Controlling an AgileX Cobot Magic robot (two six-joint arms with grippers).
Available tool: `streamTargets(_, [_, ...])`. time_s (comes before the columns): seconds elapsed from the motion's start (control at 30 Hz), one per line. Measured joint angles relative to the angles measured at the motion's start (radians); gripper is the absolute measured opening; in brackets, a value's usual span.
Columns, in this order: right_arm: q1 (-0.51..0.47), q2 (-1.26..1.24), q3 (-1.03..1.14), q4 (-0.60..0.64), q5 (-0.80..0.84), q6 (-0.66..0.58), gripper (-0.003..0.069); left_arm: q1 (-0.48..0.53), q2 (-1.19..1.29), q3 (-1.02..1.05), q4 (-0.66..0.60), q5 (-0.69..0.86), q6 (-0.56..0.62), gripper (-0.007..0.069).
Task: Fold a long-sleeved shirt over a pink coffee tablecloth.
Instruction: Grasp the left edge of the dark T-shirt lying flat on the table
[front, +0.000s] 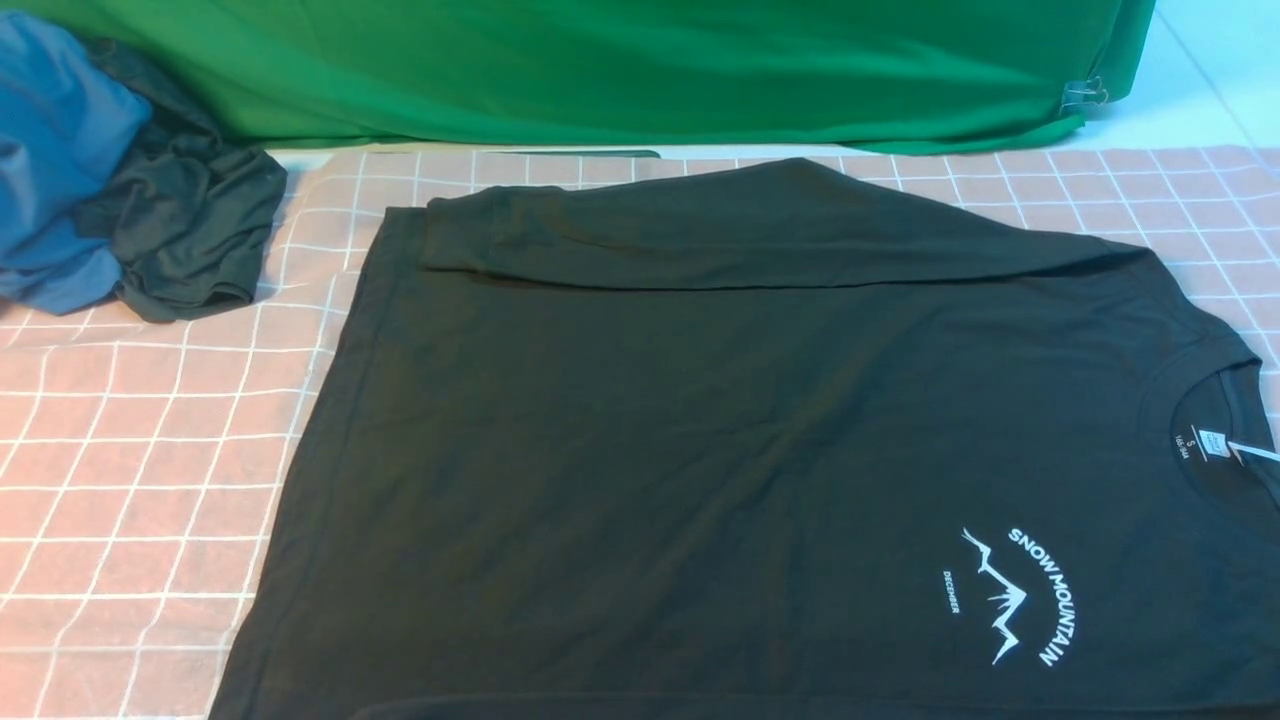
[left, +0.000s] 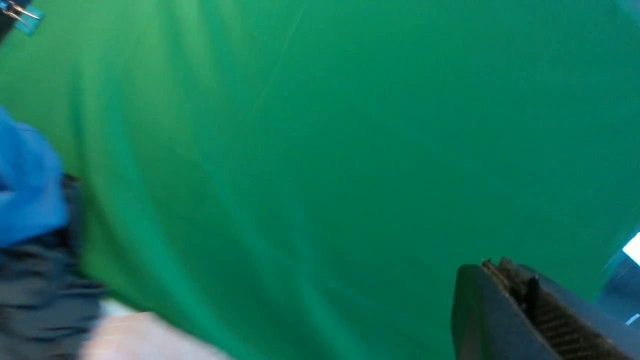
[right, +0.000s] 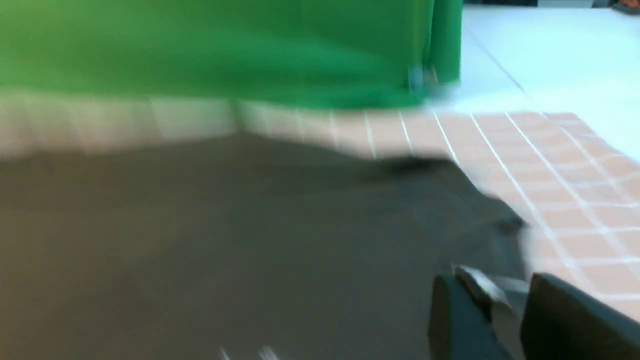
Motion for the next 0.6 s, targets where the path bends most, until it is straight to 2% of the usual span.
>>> streamTargets(0.03, [0.000,0.000,0.000,0.044,-0.063,0.100,0.0238,0.000,0.000,0.000,-0.016,-0.036,-0.079,0.0015])
streamTargets(0.1, [0.000,0.000,0.000,0.075,-0.155,0.218,0.0238,0.000,0.000,0.000,-0.060,-0.108,-0.210,0.0015])
streamTargets(0.17, [0.000,0.000,0.000,0.089,-0.201,0.265,0.0238,0.000,0.010,0.000,-0.097,-0.153,-0.258,0.0015])
streamTargets(0.37, [-0.002,0.000,0.000,0.100,-0.258,0.286,0.0238,0.000,0.071,0.000,-0.132,-0.215,-0.267,0.0015])
streamTargets(0.5, [-0.002,-0.001,-0.003,0.099,-0.388,0.346,0.0221,0.000,0.122,-0.001,-0.146,-0.345,-0.268,0.0015])
streamTargets(0.57, [-0.002,0.007,-0.067,0.091,-0.400,0.346,0.0178,0.000,0.162,-0.072,-0.158,-0.384,-0.270,0.0015])
streamTargets(0.6, [-0.002,0.028,-0.139,0.072,-0.371,0.341,0.0138,0.000,0.192,-0.150,-0.149,-0.328,-0.270,0.0015])
